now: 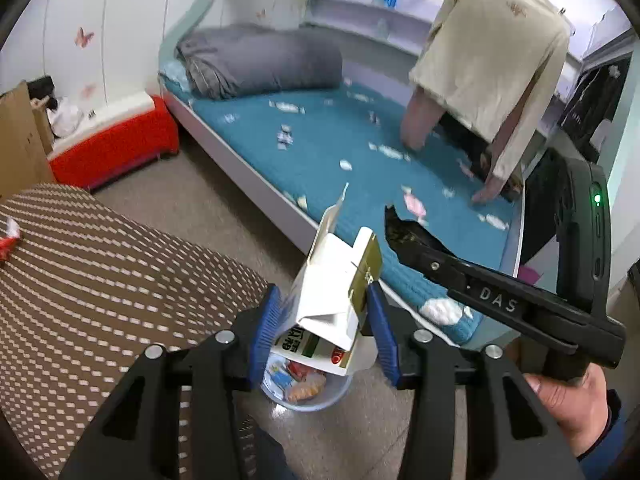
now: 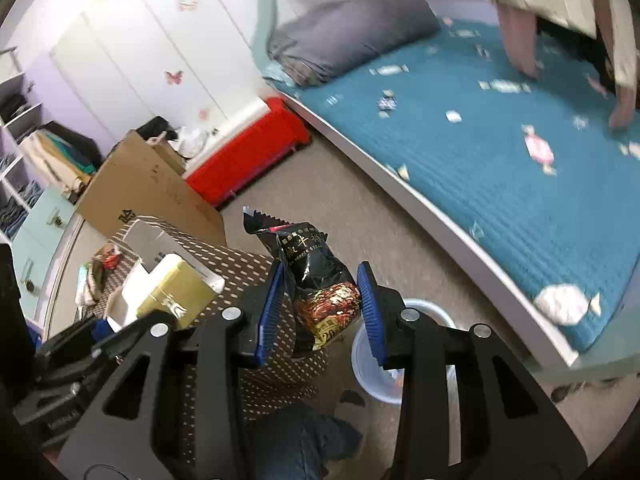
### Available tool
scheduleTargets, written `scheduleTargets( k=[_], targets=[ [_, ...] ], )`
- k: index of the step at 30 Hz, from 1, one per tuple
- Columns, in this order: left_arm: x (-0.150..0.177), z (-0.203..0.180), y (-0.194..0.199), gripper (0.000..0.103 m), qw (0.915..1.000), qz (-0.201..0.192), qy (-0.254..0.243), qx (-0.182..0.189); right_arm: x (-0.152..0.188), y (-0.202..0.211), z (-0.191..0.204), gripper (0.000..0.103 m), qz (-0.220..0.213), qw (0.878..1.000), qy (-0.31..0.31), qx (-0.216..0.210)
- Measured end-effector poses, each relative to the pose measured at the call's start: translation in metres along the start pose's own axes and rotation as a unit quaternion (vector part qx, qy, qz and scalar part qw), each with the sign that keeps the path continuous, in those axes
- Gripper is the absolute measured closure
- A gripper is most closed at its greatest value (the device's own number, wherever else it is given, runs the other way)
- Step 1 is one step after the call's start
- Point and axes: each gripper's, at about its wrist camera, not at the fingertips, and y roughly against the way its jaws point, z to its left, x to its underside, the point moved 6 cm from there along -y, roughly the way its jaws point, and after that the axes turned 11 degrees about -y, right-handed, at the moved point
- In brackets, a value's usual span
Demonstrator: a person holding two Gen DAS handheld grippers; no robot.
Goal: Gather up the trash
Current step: 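Carry the box and black bag over the bin and open both tools, then move both open tools back over the remaining trash on the table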
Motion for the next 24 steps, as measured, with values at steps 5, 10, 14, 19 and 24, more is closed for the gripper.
scheduleTargets(
  k=[5, 10, 14, 19, 24],
  targets=[
    [0.011, -0.008, -0.035, 0.059, 0.9991, 0.041, -0.014, 0.000, 0.009, -0.024, -0.022, 0.066, 0.027, 0.999, -0.027, 0.010],
    [0.020, -0.013, -0.065, 0.049, 0.9961, 0.084, -0.029, 0.002, 0.017, -0.050, -0.047, 0.061, 0.057, 0.996, -0.061, 0.016],
    [0.022, -0.015, -0.073, 0.015, 0.9938, 0.099, -0.042, -0.026, 0.022, -0.061, -0.067, 0.010, 0.069, 0.991, -0.112, 0.011],
    [0.022, -0.007, -0.063, 0.014, 0.9940, 0.095, -0.038, -0.040, 0.029, -0.062, -0.076, 0.006, 0.072, 0.989, -0.127, 0.034],
    [0.019, 0.001, -0.043, 0.013, 0.9960, 0.074, -0.027, -0.042, 0.030, -0.054, -0.070, 0.006, 0.061, 0.991, -0.110, 0.051]
  ],
)
